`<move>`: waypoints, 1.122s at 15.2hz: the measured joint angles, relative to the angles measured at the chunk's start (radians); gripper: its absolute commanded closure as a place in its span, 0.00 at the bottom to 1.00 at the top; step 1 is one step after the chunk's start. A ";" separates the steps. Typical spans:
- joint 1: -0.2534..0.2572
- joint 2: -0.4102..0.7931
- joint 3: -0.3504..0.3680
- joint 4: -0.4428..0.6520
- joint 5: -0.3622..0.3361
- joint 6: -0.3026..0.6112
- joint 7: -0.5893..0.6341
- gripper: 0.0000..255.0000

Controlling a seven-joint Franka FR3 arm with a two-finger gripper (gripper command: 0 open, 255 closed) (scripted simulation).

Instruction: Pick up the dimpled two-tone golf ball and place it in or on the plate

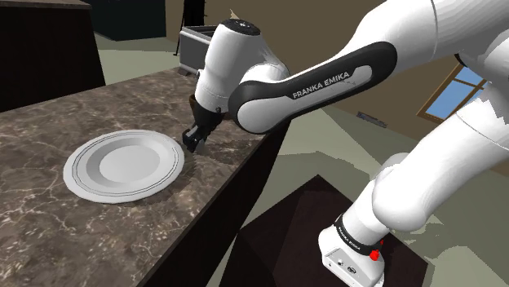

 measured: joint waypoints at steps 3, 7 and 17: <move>0.000 -0.003 -0.001 0.004 0.003 -0.007 -0.003 1.00; 0.005 -0.030 -0.007 0.031 0.024 -0.057 -0.021 1.00; 0.014 -0.093 -0.026 0.108 0.065 -0.192 -0.061 1.00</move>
